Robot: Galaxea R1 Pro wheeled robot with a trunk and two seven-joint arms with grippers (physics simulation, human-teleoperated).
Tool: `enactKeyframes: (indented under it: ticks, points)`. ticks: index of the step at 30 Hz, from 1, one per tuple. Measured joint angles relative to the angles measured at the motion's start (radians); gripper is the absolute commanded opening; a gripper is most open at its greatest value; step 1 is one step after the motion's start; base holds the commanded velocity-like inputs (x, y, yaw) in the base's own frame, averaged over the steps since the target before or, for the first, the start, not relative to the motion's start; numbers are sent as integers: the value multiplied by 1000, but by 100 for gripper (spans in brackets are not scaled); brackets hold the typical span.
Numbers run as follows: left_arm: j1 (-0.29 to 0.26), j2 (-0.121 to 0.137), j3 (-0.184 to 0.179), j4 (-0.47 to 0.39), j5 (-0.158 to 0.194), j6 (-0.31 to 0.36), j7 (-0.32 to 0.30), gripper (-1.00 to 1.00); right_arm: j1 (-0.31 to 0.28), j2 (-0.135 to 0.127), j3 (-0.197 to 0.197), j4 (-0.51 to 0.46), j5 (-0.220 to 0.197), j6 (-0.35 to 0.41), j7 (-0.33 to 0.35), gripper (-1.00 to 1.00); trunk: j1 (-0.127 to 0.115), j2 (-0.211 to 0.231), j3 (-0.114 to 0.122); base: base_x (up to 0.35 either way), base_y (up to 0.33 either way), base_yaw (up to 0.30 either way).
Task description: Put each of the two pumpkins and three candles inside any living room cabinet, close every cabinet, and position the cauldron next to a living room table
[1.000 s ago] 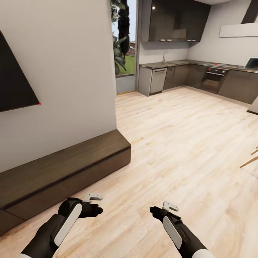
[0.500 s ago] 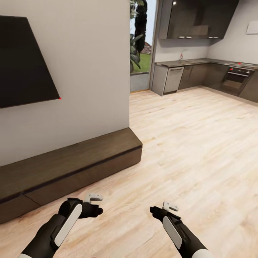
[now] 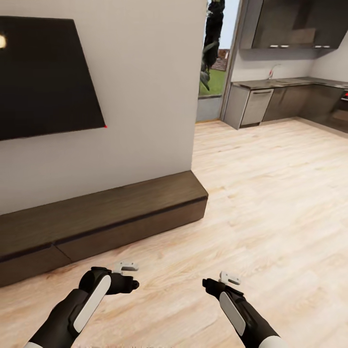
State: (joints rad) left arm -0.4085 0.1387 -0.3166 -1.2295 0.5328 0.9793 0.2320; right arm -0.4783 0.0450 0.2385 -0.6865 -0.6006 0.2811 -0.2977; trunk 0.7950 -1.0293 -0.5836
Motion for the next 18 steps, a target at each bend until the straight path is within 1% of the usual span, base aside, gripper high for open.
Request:
enactKeyframes:
  ticks: [18]
  points:
    - [0, 0, 0, 3, -1, -1, 0, 100, 0, 0, 0, 0, 0, 0, 1, 100, 0, 0, -17, 4, 1, 244]
